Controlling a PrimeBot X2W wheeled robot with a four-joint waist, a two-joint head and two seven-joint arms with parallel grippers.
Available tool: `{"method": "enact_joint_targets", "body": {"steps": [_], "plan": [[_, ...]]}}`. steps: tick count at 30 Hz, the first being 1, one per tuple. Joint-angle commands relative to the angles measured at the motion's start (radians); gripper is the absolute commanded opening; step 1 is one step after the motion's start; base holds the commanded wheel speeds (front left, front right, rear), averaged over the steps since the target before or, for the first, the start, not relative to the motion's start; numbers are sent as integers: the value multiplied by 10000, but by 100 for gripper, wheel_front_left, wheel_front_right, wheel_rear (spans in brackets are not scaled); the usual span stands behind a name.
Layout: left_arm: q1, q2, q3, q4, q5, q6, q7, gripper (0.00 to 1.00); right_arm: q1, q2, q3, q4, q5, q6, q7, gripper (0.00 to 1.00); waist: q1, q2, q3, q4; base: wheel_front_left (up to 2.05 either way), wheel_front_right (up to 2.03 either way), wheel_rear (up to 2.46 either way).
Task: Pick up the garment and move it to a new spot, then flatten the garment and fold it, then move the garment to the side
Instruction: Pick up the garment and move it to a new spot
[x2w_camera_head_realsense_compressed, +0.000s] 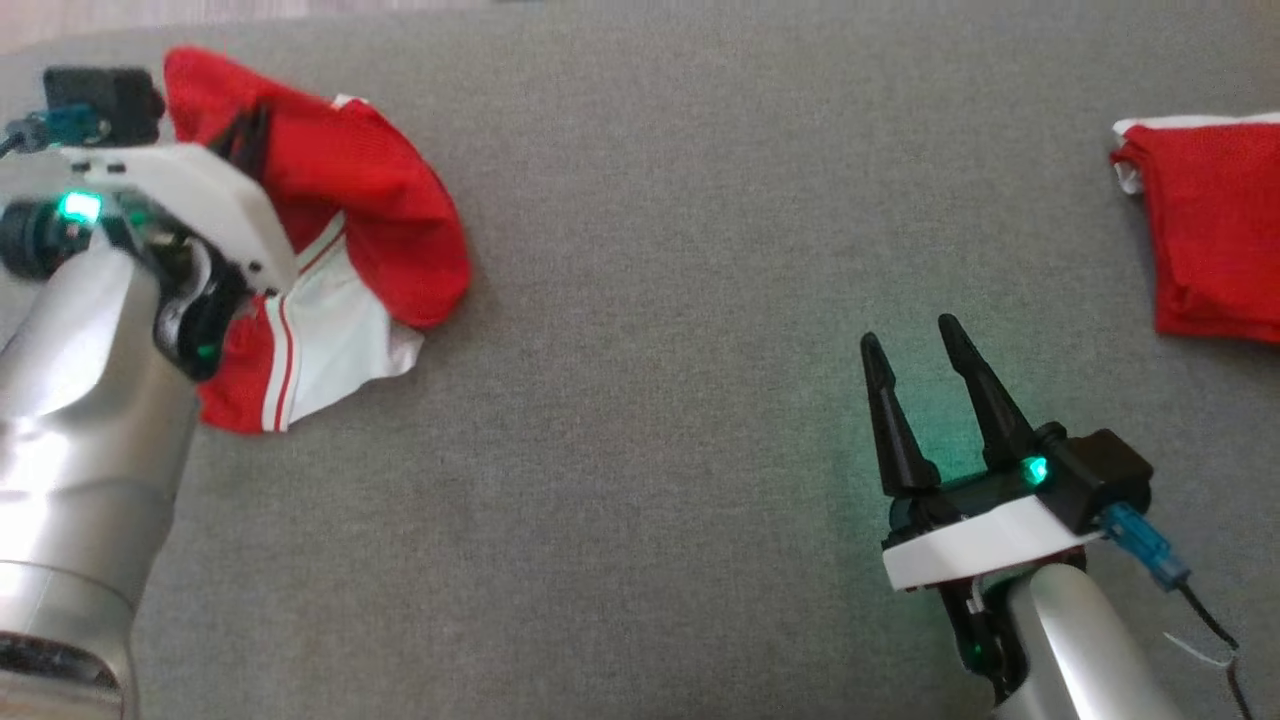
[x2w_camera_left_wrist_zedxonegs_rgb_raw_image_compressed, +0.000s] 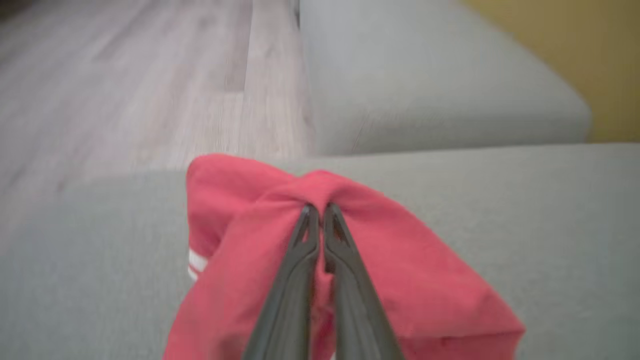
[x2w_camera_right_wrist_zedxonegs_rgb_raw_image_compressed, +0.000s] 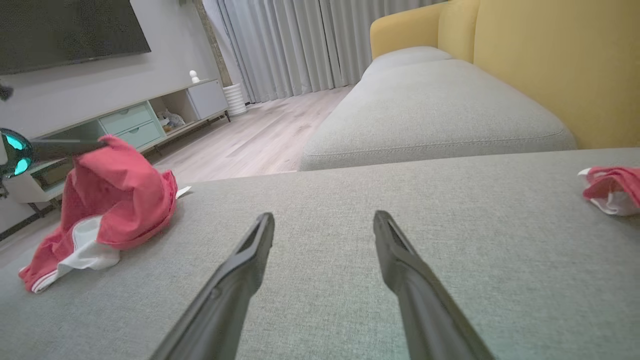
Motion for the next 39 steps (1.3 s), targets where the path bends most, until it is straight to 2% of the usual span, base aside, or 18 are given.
{"method": "enact_joint_targets", "body": {"steps": [1,4,7,14,19,22,25,27,29,30,31,34,39], "plan": [[-718,383,157,-593,114,-46,-664,0,-113,-39,178,-272,96,-7,-111,100,0,0,-240,43,0,0,0],[-633,307,-366,-1413,88,-60,-1707,0,-15,-39,136,-220,171,-7,-111,100,0,0,-567,80,0,0,0],[-497,521,-1285,-2465,-7,-63,-2473,0,58,-39,158,-165,228,-7,-111,100,0,0,-861,70,0,0,0],[-627,1626,-3854,-4544,-133,-65,-3161,0,220,-39,190,-79,367,-7,-111,100,0,0,-1308,-105,0,0,0],[-949,2044,-5373,-5303,-150,-66,-3242,0,230,-39,265,-104,476,-7,-111,100,0,0,-1428,-451,0,0,0],[-1111,1937,-6146,-5516,-136,-66,-3240,0,211,-39,326,-129,553,-7,-111,100,0,0,-1427,-745,0,0,0],[-1338,1437,-6663,-5392,-104,-66,-3510,0,109,-39,487,-181,680,-7,-111,100,0,0,-1326,-1218,0,0,0],[-1483,1101,-6580,-5128,-82,-19,-3795,0,59,-39,576,-215,736,-7,-111,100,0,0,-1253,-1450,0,0,0],[-1628,753,-6373,-4780,-88,210,-4119,0,19,-39,625,-235,772,-7,-111,100,0,0,-1190,-1652,0,0,0],[-1684,582,-6243,-4599,-111,337,-4283,11,10,-39,629,-238,786,-7,-111,100,0,0,-1173,-1734,0,0,0],[-1717,423,-6104,-4412,-156,462,-4417,100,6,-39,625,-240,800,-7,-111,100,0,0,-1157,-1802,0,0,0],[-1823,165,-5917,-3853,-104,652,-4647,100,19,-39,595,-250,834,-7,-111,100,0,0,-1135,-1922,0,0,0],[-1735,204,-5731,-3224,66,900,-4836,100,108,-39,490,-282,823,-7,-111,100,0,0,-1170,-1842,0,0,0]]}}
